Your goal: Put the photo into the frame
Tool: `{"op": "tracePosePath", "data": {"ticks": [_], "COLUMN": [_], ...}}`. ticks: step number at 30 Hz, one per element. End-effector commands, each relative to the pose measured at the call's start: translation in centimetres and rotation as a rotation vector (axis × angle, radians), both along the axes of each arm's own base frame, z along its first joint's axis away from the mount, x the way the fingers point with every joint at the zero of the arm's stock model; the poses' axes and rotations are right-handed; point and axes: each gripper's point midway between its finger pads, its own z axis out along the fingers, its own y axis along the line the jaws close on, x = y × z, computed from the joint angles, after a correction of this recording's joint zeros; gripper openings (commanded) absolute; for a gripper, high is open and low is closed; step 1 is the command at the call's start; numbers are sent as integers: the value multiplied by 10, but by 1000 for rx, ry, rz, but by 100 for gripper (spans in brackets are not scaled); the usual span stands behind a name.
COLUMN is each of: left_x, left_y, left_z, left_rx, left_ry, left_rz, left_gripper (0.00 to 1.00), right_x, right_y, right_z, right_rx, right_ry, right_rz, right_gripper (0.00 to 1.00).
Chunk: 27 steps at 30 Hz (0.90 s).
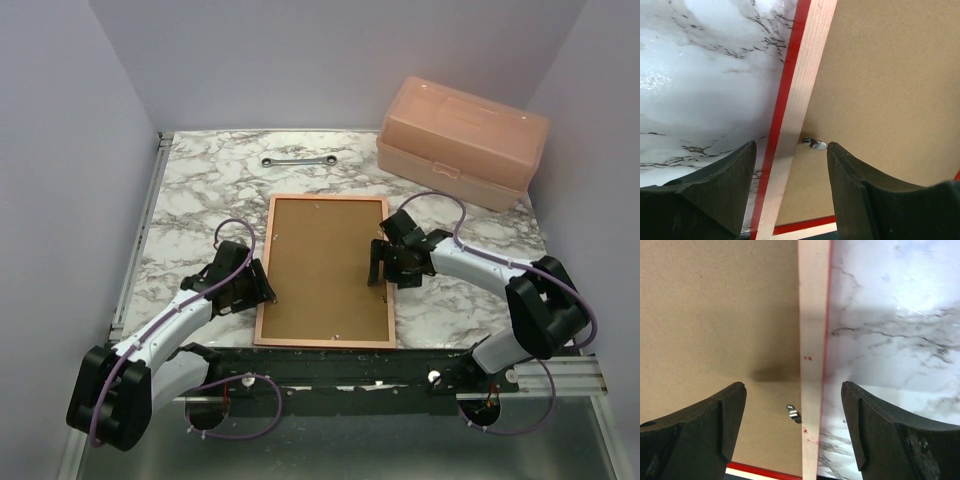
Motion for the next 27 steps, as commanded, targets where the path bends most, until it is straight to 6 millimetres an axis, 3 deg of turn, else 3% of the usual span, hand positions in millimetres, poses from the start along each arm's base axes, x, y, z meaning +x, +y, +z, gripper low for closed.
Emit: {"op": "tracePosePath", "data": {"ticks": [1,9,14,22,27], "left_x": [5,5,4,3,3], "left_y": [5,1,-1,-2,-2], "left_z": [5,0,0,-2,-2], "left_rx": [36,22,9,6,8], "left_ry": [-24,-5,-5,-5,-3], "left_rz": [4,-10,-16,-17,-17], "left_gripper": [60,60,60,60,60], "right_x": [-11,-37,-50,-41,-38], "right_y": [-29,-25,-23,-26,-26], "right_z": [7,0,-11,-13,-13], "right_rx": [-115,-72,-85,-154,-193], "right_ry": [-21,48,74,37,30], "right_rz": [-39,-9,13,10,20], "right_gripper": [84,83,76,68,53]}}
